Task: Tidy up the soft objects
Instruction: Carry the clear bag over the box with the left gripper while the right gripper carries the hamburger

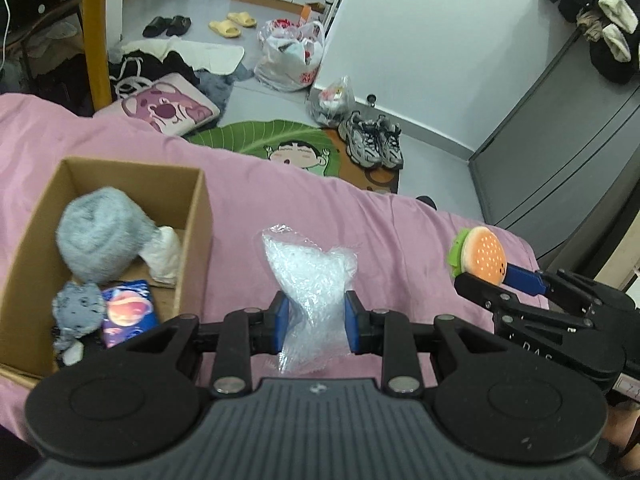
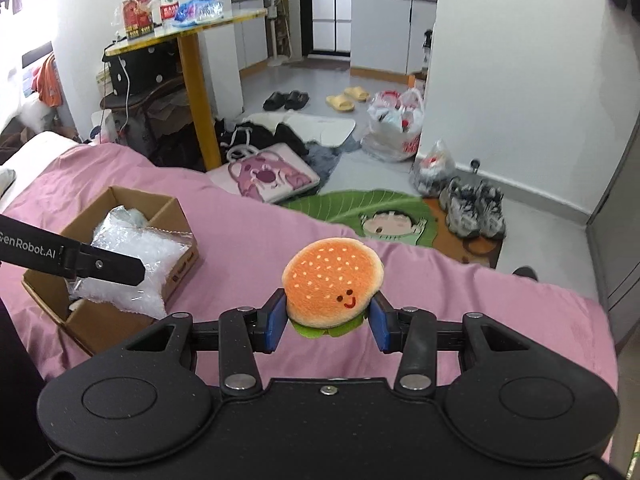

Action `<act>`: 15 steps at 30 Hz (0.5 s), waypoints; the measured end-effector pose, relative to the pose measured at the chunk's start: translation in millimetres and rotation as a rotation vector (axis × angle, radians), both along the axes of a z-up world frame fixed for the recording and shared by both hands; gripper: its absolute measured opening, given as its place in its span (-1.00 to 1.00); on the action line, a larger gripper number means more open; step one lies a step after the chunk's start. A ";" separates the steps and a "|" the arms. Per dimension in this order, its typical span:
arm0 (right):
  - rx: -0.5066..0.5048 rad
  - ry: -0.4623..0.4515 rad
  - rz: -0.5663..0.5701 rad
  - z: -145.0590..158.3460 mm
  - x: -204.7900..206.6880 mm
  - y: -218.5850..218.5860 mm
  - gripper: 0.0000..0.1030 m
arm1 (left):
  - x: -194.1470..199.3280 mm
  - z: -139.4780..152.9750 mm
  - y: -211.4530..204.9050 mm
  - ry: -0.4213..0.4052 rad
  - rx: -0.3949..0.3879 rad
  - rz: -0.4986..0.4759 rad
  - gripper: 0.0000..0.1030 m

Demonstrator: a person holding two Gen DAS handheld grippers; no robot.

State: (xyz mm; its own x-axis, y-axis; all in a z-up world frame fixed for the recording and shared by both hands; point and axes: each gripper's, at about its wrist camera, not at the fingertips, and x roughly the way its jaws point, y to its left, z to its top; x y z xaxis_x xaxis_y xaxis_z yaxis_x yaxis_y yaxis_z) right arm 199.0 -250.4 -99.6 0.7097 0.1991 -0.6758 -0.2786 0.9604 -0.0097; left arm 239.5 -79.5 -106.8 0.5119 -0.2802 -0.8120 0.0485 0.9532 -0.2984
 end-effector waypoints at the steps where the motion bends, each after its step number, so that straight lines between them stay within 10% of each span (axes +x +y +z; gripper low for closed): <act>1: 0.011 -0.010 -0.003 3.4 -2.6 1.3 -0.17 | -2.3 2.4 3.5 -0.006 0.000 0.000 -0.46; 15: 0.063 -0.059 -0.037 30.8 -33.4 35.6 -0.17 | -37.3 31.9 54.0 -0.095 -0.024 0.034 -0.46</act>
